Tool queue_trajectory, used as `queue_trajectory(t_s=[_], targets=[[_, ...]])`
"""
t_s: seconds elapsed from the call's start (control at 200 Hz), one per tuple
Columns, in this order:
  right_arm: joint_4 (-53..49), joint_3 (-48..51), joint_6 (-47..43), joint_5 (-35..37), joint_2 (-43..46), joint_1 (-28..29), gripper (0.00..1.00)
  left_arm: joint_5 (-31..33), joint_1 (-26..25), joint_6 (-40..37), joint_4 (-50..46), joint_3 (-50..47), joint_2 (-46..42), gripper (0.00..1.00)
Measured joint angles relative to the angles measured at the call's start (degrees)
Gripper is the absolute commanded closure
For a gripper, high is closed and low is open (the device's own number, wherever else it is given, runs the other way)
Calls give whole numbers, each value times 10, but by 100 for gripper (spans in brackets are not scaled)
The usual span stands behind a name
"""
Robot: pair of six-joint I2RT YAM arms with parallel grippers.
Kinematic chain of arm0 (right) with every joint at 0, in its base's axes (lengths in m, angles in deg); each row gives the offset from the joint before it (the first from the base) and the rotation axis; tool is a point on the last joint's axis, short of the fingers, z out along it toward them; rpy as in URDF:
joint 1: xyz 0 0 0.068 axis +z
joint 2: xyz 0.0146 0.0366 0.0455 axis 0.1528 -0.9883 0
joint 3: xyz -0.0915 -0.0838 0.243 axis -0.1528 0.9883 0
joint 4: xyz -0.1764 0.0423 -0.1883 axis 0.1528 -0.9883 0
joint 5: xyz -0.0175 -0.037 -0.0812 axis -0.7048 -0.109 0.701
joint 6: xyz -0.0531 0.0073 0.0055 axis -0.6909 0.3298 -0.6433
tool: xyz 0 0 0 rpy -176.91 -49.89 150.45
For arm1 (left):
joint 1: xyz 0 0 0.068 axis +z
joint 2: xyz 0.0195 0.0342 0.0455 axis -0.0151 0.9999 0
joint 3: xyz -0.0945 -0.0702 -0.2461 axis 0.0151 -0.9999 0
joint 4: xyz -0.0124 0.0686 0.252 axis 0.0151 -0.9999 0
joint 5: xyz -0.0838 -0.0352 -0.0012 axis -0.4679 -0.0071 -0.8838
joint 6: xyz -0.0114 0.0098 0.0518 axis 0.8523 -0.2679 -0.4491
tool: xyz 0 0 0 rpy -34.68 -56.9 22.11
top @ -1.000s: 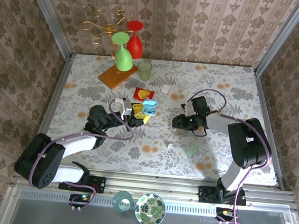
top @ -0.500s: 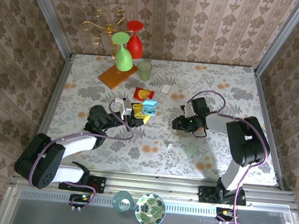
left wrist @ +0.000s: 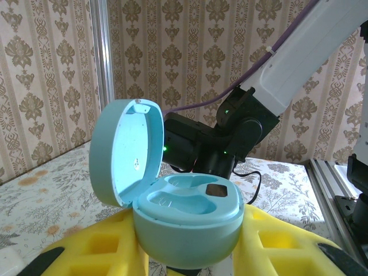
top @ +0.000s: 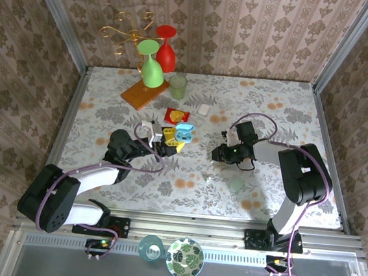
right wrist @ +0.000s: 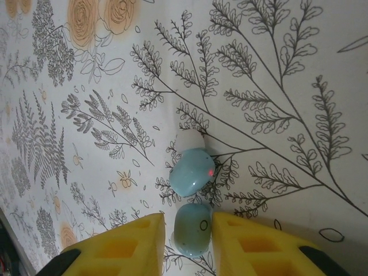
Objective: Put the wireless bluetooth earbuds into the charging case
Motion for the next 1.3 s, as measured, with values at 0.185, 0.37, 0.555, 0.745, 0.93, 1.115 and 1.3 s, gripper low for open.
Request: queue_trajectory(t_s=[0.185, 0.37, 0.555, 0.745, 0.93, 1.115, 1.3], targets=[[8, 3, 3, -7, 0, 0, 75, 0, 0, 0, 0, 0, 0, 74], [8, 3, 4, -9, -8, 0, 75, 0, 0, 0, 0, 0, 0, 74], [8, 2, 4, -10, -10, 0, 82, 0, 0, 0, 0, 0, 0, 74], [8, 1, 12, -11, -10, -1, 84, 0, 0, 0, 0, 0, 0, 74], [-11, 1, 15, 23, 15, -1, 84, 0, 0, 0, 0, 0, 2, 74], [-60, -3, 14, 105, 73, 2, 84, 0, 0, 0, 0, 0, 5, 74], [-134, -30, 12, 228, 96, 19, 83, 0, 0, 0, 2, 0, 6, 74]])
